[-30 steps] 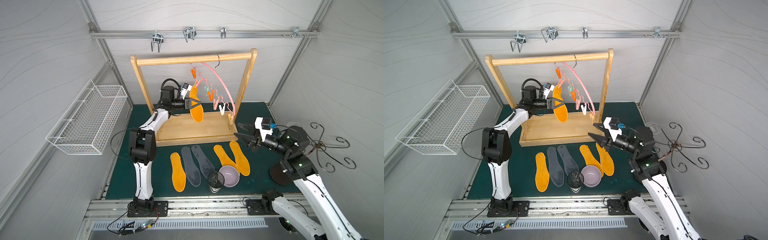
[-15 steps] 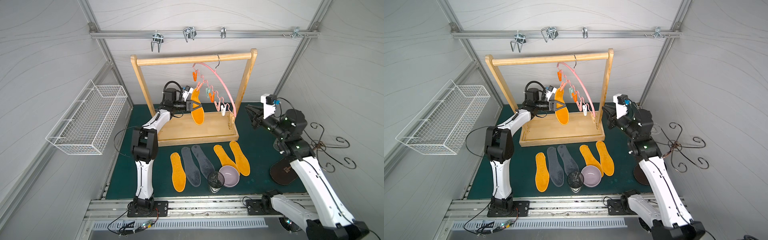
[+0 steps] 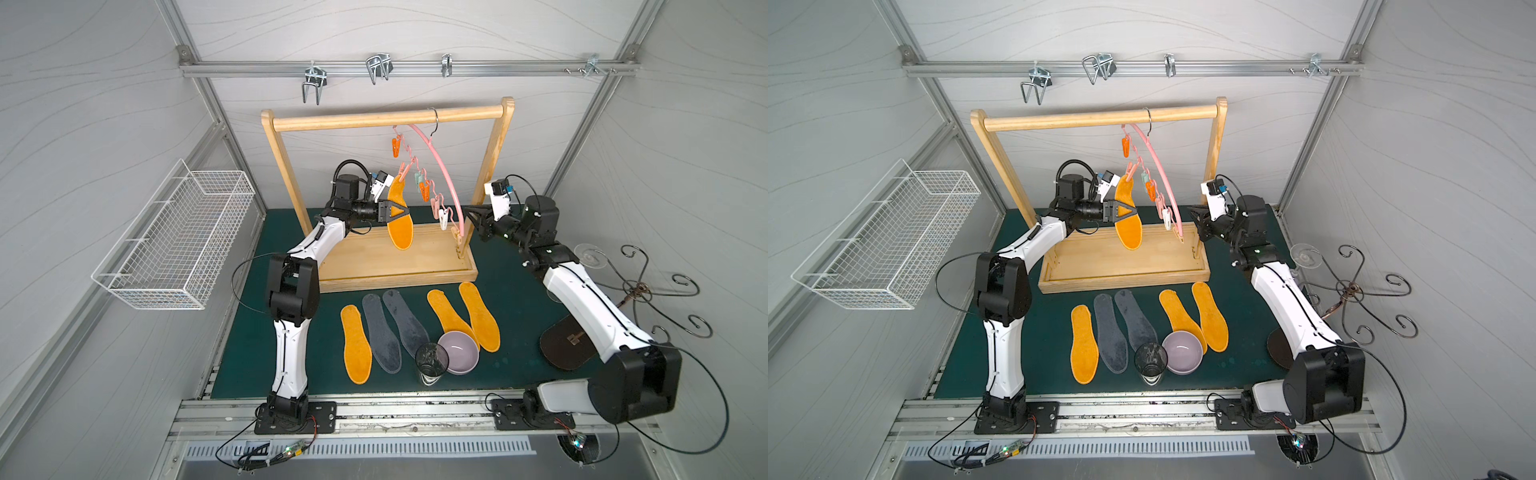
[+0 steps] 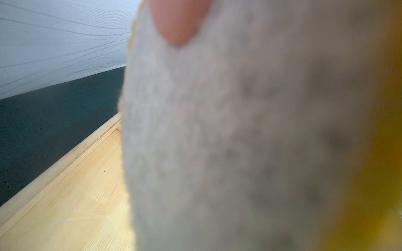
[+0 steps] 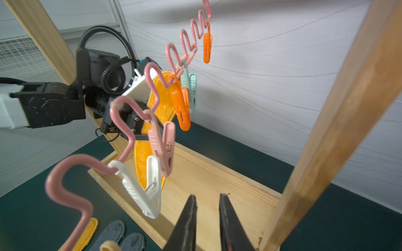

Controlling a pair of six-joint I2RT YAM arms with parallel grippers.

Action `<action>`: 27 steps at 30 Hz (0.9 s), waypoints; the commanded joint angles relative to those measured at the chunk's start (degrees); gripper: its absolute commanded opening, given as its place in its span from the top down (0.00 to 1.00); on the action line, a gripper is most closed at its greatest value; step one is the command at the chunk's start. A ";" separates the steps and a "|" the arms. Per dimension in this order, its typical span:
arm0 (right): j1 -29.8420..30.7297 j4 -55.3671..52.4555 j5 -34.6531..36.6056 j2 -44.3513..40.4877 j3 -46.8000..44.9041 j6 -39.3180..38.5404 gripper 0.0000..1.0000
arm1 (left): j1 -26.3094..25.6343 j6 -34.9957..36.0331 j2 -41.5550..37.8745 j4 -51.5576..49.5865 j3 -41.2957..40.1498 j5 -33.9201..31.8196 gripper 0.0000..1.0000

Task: Take the shoe insoles off the hanger
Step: Remove the insole from the hanger.

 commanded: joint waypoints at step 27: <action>-0.05 14.85 -19.32 22.61 17.34 9.33 0.54 | -5.06 -13.73 4.96 14.45 3.04 6.08 0.93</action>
